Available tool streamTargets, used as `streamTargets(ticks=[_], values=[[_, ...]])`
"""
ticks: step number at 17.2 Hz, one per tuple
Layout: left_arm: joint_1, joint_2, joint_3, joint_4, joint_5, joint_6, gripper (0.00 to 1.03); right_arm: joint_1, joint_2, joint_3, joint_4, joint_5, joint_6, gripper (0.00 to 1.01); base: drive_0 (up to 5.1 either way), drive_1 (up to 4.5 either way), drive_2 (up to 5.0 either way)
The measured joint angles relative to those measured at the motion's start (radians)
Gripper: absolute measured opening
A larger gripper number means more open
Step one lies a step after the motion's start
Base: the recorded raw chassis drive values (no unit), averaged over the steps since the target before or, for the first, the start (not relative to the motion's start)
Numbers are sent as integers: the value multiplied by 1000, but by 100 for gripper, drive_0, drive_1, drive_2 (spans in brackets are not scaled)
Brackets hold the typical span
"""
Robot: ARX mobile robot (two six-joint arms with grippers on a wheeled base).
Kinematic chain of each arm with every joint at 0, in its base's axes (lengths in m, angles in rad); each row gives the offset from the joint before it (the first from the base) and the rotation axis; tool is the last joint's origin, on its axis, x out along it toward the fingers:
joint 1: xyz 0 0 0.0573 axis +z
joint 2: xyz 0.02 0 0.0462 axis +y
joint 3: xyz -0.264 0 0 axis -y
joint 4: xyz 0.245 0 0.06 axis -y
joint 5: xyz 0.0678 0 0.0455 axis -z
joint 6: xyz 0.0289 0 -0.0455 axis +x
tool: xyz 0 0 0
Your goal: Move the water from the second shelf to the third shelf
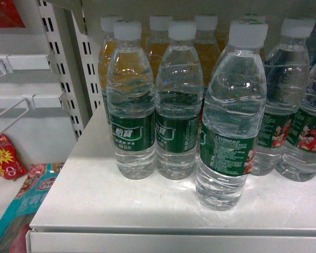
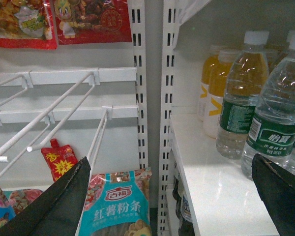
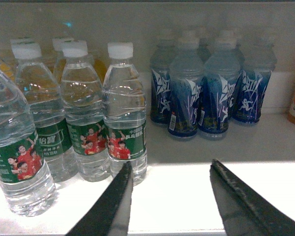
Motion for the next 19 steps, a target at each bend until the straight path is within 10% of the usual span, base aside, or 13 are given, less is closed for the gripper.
streamTargets(ticks=[4, 8, 19], values=[[0, 0, 0, 0, 0, 0, 98, 0, 0, 0, 0, 0, 0, 60, 0, 0, 0], [0, 0, 0, 0, 0, 0, 98, 0, 0, 0, 0, 0, 1, 100, 0, 0, 0], [0, 0, 0, 0, 0, 0, 98, 0, 0, 0, 0, 0, 0, 98, 0, 0, 0]])
